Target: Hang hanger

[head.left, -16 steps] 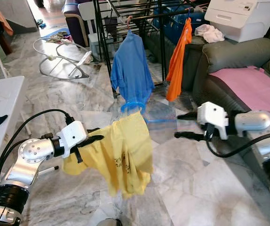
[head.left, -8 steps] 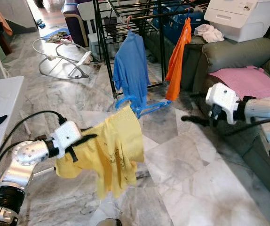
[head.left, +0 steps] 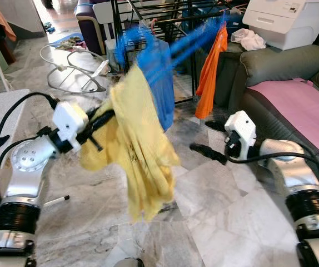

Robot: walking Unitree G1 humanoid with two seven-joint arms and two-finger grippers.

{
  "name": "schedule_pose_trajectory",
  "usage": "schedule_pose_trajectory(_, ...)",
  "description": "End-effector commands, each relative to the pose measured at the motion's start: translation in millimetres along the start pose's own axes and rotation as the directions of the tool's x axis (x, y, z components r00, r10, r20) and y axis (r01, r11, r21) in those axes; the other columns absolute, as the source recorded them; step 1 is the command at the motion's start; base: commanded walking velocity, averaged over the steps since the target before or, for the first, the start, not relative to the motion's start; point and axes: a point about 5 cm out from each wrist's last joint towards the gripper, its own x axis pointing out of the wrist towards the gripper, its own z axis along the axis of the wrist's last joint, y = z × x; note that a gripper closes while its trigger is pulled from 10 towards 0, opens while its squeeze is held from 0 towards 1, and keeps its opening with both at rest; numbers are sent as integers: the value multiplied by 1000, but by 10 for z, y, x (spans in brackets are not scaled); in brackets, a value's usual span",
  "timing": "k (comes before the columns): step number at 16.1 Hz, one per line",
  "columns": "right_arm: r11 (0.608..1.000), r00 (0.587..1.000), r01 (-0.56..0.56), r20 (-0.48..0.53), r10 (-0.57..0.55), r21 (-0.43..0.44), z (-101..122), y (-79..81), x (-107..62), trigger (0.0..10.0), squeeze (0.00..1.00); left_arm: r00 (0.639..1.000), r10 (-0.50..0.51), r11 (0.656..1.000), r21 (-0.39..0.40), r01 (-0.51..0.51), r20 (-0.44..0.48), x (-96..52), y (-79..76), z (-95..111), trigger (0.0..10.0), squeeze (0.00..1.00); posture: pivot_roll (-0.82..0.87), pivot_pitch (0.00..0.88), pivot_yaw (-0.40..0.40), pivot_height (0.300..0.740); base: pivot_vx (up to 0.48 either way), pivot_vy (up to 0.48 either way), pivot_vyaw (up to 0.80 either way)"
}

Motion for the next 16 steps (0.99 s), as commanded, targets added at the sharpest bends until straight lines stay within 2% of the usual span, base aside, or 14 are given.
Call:
schedule_pose_trajectory(1,999,999,32,32,-32,27,15,8,10,10000,1000,998,15,999,41,-18,65,42,86,162,0,0,-42,29,51,740,0,0,0)
schedule_pose_trajectory(4,984,985,160,47,-164,76,35,-117,12,10000,1000,997,-68,996,67,65,46,31,-29,144,0,0,-48,31,57,740,0,0,0)
schedule_pose_trajectory(5,973,975,210,49,-215,93,28,-155,15,10000,1000,991,-120,992,53,117,55,62,-92,190,0,0,-45,30,54,740,0,0,0)
schedule_pose_trajectory(8,955,960,263,62,-273,137,52,-174,89,10000,1000,975,-198,979,69,192,97,161,-170,341,0,0,-39,29,51,740,0,0,0)
schedule_pose_trajectory(9,953,959,266,63,-277,143,53,-172,104,10000,1000,972,-211,976,72,205,101,175,-179,359,0,0,-39,29,51,740,0,0,0)
schedule_pose_trajectory(12,956,964,236,84,-254,174,89,-79,274,10000,1000,956,-244,969,82,233,165,335,-260,519,0,0,-29,27,51,740,0,0,0)
schedule_pose_trajectory(14,969,978,150,116,-174,195,141,22,368,10000,1000,950,-251,968,80,240,185,414,-310,540,0,0,-35,27,52,740,0,0,0)
schedule_pose_trajectory(15,974,983,105,130,-132,200,159,65,386,10000,851,948,-254,967,81,243,193,449,-338,550,0,0,-36,26,53,740,0,0,0)
schedule_pose_trajectory(16,978,988,39,138,-69,203,161,124,391,10000,396,940,-265,964,79,253,216,509,-384,588,0,0,-36,26,53,740,0,0,0)
